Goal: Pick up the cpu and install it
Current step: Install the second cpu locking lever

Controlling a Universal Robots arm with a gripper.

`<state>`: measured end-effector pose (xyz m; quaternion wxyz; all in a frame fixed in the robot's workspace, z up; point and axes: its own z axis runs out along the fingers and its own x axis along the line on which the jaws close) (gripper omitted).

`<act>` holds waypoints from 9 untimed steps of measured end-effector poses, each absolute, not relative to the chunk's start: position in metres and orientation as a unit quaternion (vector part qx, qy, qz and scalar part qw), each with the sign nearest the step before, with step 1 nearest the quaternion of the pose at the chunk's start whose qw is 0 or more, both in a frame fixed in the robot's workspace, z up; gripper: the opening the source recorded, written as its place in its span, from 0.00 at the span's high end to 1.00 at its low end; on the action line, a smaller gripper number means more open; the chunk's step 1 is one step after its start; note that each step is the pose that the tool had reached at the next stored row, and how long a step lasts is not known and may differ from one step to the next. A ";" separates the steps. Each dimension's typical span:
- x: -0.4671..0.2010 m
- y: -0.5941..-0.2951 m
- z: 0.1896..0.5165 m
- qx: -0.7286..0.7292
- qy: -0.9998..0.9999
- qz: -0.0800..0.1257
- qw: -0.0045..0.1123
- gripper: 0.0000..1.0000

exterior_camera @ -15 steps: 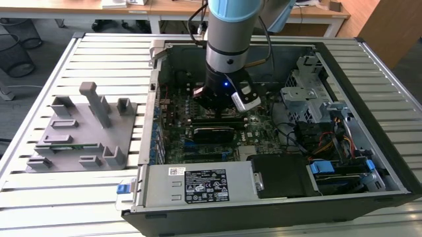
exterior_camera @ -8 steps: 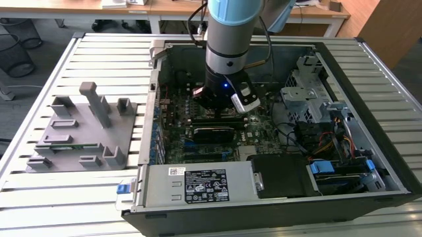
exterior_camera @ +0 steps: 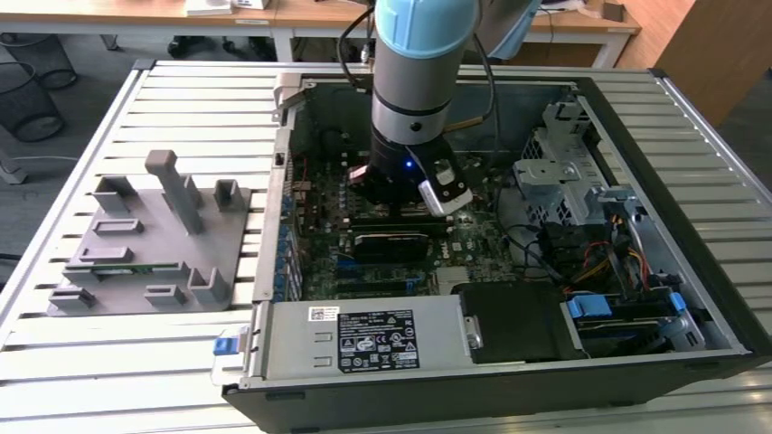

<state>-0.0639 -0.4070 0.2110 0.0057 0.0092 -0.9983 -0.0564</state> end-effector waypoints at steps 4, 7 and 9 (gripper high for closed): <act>-0.068 -0.409 0.211 0.010 -0.998 -0.066 0.006 0.89; -0.073 -0.411 0.210 0.010 -0.998 -0.070 0.006 0.89; -0.075 -0.412 0.209 0.010 -0.997 -0.072 0.006 0.89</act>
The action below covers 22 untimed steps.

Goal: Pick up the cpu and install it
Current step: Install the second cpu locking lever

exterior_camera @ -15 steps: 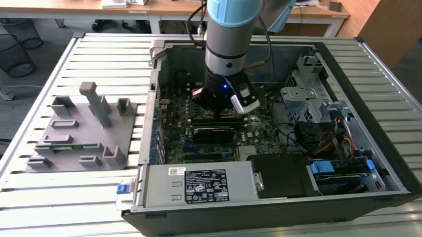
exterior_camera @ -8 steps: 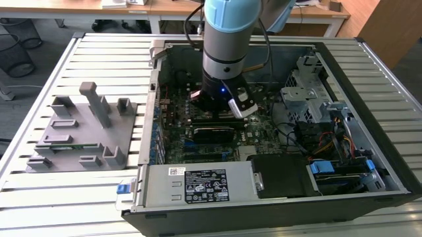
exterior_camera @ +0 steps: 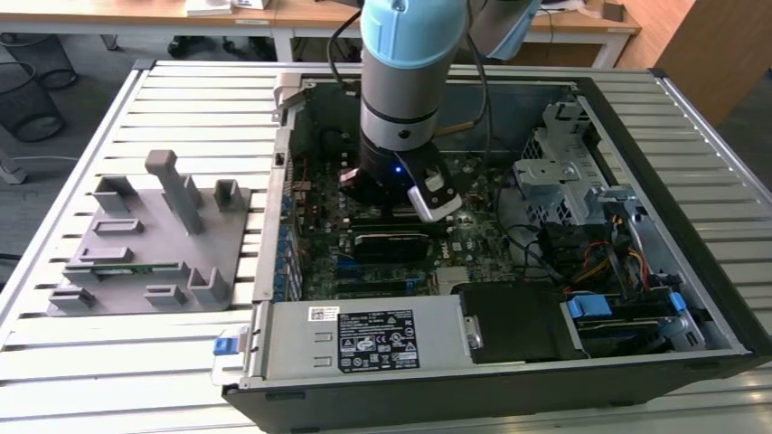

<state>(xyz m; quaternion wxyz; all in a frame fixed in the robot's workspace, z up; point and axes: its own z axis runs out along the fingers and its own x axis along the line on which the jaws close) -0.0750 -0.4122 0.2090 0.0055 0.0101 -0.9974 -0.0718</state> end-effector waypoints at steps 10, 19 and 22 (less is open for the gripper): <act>-0.085 -0.414 0.204 0.011 -0.997 -0.079 0.006 0.89; -0.088 -0.414 0.200 0.011 -0.996 -0.089 0.005 0.89; -0.088 -0.413 0.200 0.011 -0.996 -0.090 0.005 0.89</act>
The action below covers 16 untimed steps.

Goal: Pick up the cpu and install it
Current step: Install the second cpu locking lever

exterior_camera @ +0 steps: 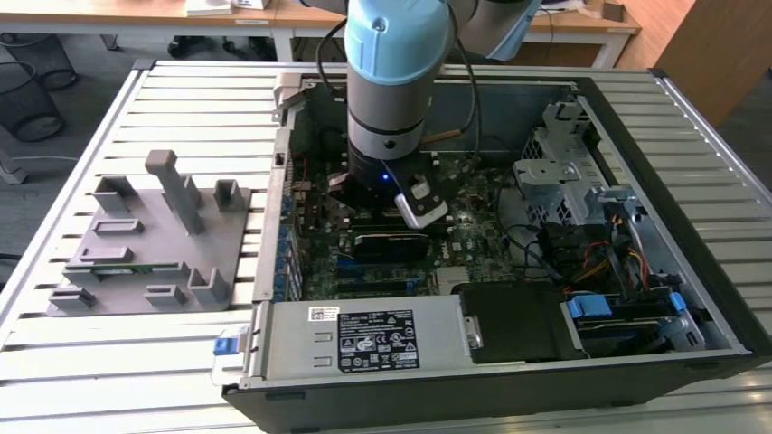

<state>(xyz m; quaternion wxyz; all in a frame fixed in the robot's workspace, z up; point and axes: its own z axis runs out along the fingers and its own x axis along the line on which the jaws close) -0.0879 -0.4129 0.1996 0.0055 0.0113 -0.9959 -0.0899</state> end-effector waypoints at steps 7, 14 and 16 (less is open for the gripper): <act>-0.089 -0.413 0.198 0.011 -0.996 -0.090 0.005 0.89; -0.091 -0.410 0.197 0.011 -0.996 -0.091 0.005 0.89; -0.091 -0.410 0.197 0.011 -0.996 -0.091 0.005 0.89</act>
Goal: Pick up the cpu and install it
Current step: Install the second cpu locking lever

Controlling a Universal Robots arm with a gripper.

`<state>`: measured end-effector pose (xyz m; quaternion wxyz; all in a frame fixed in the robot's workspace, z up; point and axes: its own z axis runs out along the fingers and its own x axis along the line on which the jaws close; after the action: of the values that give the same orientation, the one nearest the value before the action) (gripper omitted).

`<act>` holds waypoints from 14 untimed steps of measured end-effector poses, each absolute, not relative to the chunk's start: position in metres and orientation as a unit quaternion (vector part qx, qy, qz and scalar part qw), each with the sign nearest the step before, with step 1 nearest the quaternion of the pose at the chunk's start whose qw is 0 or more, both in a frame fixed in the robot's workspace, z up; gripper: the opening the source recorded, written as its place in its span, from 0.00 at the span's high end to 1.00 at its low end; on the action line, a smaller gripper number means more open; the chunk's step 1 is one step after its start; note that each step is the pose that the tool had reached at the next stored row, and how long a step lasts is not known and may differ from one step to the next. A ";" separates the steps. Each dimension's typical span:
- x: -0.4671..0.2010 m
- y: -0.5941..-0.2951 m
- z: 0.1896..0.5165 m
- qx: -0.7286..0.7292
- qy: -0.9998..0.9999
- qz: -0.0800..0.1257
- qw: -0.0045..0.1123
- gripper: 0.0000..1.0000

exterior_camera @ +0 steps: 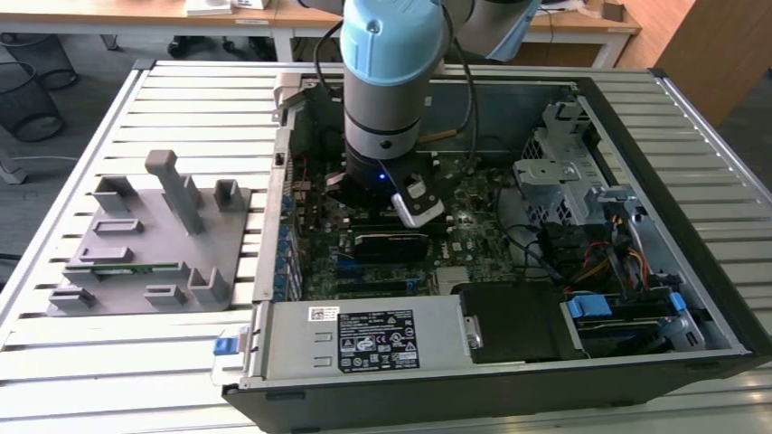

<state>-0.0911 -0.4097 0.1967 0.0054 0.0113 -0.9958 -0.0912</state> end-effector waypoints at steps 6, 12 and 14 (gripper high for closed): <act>-0.092 -0.408 0.196 0.011 -0.996 -0.093 0.005 0.89; -0.092 -0.407 0.195 0.012 -0.995 -0.096 0.005 0.89; -0.093 -0.407 0.195 0.012 -0.995 -0.097 0.005 0.89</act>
<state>-0.0925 -0.4068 0.1948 0.0054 0.0116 -0.9952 -0.0967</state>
